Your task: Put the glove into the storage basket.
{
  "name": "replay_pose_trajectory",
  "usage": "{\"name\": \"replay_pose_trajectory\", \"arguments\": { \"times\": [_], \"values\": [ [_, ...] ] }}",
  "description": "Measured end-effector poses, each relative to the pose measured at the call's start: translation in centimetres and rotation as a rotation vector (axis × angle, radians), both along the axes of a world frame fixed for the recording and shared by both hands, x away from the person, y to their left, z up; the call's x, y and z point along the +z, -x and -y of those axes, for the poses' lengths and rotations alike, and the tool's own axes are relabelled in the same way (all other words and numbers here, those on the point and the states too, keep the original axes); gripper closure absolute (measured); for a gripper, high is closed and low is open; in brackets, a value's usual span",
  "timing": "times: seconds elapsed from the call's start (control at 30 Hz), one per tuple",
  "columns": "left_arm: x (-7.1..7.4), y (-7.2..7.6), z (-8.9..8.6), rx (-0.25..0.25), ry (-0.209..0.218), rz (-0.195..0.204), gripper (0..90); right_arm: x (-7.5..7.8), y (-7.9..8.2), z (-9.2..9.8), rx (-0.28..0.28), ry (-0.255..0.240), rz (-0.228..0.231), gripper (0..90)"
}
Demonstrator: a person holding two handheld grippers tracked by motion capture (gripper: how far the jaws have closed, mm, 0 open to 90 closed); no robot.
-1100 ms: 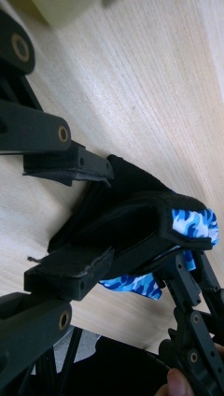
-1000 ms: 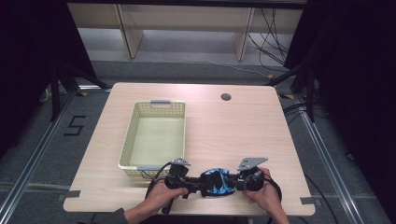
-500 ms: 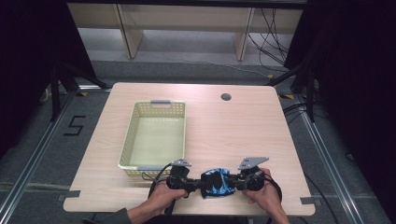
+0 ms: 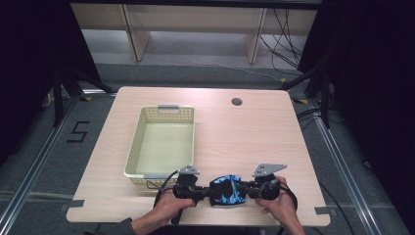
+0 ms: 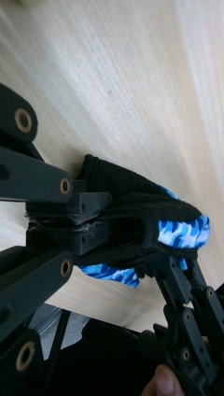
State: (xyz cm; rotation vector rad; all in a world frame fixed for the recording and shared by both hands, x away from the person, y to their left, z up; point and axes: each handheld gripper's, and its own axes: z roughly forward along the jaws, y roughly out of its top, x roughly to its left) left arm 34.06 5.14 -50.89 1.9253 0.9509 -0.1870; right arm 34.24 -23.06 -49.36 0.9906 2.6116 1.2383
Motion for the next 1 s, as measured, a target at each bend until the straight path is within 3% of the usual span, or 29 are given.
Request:
{"name": "replay_pose_trajectory", "arguments": {
  "times": [0.1,0.4,0.43,0.47,0.53,0.57,0.63,0.77,0.8,0.83,1.0],
  "values": [
    [0.5,0.2,-0.2,-0.001,0.013,0.001,85.4,0.5,0.3,0.0,0.003,-0.012,0.008,81.5],
    [3.5,1.4,-1.3,-0.048,0.027,0.063,85.4,3.1,2.2,-0.3,-0.003,-0.067,0.033,81.6],
    [3.9,1.5,-1.5,-0.063,0.036,0.071,85.4,3.3,2.5,-0.4,-0.014,-0.072,0.016,81.6],
    [4.1,1.5,-1.5,-0.064,0.039,0.08,85.4,3.5,2.5,-0.3,-0.008,-0.083,0.035,81.6],
    [4.7,1.5,-1.9,-0.067,0.029,0.084,85.3,3.9,2.8,-0.6,-0.015,-0.1,0.013,81.6],
    [4.9,1.4,-2.2,-0.072,0.04,0.081,85.3,4.0,2.7,-0.6,0.001,-0.093,0.039,81.6],
    [5.5,1.3,-2.6,-0.077,0.045,0.094,85.3,4.6,3.0,-1.0,-0.008,-0.103,0.023,81.6],
    [6.7,1.1,-3.7,-0.077,0.042,0.114,85.2,6.0,3.1,-1.8,-0.002,-0.123,0.044,81.6],
    [6.9,1.0,-3.9,-0.078,0.042,0.117,85.2,6.3,2.8,-2.0,0.014,-0.12,0.07,81.6],
    [7.1,1.0,-4.1,-0.072,0.051,0.117,85.2,6.6,2.9,-2.4,0.007,-0.137,0.053,81.6],
    [8.7,0.6,-5.8,-0.063,0.051,0.14,85.0,8.2,2.1,-3.7,0.026,-0.123,0.095,81.6]
  ]
}}
